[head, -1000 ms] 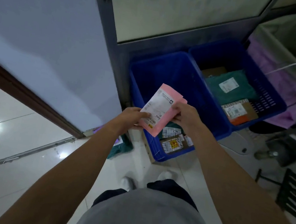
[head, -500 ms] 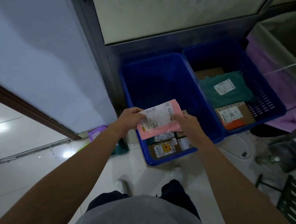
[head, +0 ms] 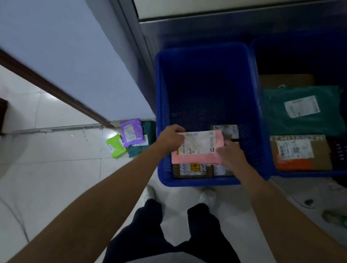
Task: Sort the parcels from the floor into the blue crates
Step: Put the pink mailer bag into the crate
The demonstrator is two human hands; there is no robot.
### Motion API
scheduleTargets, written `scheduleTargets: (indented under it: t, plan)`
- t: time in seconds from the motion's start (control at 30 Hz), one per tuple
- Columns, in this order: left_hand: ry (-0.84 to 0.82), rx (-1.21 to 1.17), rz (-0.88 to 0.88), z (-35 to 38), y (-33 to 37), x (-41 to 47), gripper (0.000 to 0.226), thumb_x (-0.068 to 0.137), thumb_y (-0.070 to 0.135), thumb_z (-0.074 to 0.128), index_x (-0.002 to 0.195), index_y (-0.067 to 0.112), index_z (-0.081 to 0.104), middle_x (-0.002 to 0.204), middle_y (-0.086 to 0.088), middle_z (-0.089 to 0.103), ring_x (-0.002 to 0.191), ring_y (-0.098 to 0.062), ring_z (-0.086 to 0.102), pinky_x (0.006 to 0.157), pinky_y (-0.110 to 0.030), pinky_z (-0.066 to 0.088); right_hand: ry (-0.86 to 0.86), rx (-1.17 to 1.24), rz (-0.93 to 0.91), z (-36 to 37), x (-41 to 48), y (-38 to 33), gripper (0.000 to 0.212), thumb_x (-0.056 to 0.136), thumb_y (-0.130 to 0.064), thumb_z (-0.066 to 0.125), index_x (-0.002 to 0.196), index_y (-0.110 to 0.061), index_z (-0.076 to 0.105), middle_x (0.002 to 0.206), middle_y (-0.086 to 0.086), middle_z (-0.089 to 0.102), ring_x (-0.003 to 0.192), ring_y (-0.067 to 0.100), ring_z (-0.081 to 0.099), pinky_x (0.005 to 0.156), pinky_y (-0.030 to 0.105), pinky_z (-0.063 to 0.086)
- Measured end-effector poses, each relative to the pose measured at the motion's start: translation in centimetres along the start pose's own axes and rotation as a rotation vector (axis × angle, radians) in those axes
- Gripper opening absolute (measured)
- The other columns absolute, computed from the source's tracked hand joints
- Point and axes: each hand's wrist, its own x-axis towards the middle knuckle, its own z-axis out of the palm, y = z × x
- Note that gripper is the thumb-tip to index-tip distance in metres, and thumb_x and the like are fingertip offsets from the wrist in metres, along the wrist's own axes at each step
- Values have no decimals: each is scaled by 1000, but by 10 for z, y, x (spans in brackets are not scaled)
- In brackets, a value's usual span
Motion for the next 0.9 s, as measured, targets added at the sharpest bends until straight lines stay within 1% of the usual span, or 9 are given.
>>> scheduleTargets:
  t: [0.07, 0.17, 0.27, 0.33, 0.4, 0.5, 0.6, 0.73, 0.9]
  plan:
    - [3, 67, -8, 10, -6, 15, 38, 95, 12, 51, 133, 13, 58, 110, -11, 65, 93, -27, 65, 82, -43, 56, -41, -5, 36, 4, 16, 6, 30, 95, -13, 47, 121, -7, 61, 114, 14, 64, 93, 27, 59, 72, 33, 45]
    - [14, 145, -26, 21, -16, 39, 39, 97, 15, 52, 136, 11, 57, 111, -10, 63, 86, -23, 59, 77, -35, 52, -104, -13, 65, 16, 38, 15, 28, 95, -13, 44, 116, -10, 62, 108, 9, 63, 90, 24, 58, 68, 31, 45]
    - [-1, 197, -56, 35, -35, 69, 41, 98, 17, 52, 138, 11, 55, 125, -13, 63, 96, -28, 60, 81, -34, 50, -166, -35, 101, 32, 65, 33, 26, 96, -15, 43, 113, -10, 63, 109, 10, 64, 91, 25, 60, 63, 29, 44]
    - [-20, 221, -73, 49, -50, 90, 41, 98, 19, 52, 138, 10, 55, 127, -13, 63, 96, -27, 61, 79, -33, 50, -185, -56, 130, 48, 87, 52, 29, 96, -17, 44, 114, -9, 65, 111, 11, 66, 93, 27, 62, 67, 31, 49]
    - [-44, 225, -102, 65, -68, 111, 42, 99, 19, 51, 140, 9, 52, 127, -14, 62, 93, -26, 60, 76, -32, 48, -197, -89, 158, 63, 107, 71, 32, 94, -21, 45, 116, -9, 66, 114, 13, 67, 98, 29, 64, 79, 35, 54]
    - [-83, 246, -147, 90, -93, 137, 43, 99, 20, 50, 140, 7, 52, 127, -16, 62, 106, -33, 62, 80, -34, 50, -202, -120, 176, 81, 135, 95, 30, 94, -20, 45, 112, -8, 66, 114, 15, 67, 101, 31, 63, 82, 36, 52]
    - [-120, 270, -197, 112, -118, 160, 46, 98, 20, 48, 143, 9, 48, 130, -17, 60, 113, -35, 61, 84, -34, 50, -220, -182, 186, 96, 160, 116, 26, 96, -20, 45, 108, -7, 64, 109, 16, 64, 96, 31, 61, 69, 33, 44]
    - [-170, 347, -265, 132, -149, 182, 46, 92, 24, 49, 137, 15, 50, 137, -19, 51, 113, -36, 59, 94, -43, 53, -274, -232, 212, 119, 183, 137, 39, 94, -27, 49, 126, -9, 61, 120, 15, 63, 105, 32, 61, 73, 31, 44]
    - [-209, 560, -270, 145, -168, 188, 49, 96, 28, 50, 142, 13, 44, 149, -17, 33, 125, -34, 49, 98, -39, 47, -395, -339, 210, 139, 190, 145, 50, 99, -34, 49, 142, -10, 50, 137, 15, 55, 115, 31, 56, 85, 33, 45]
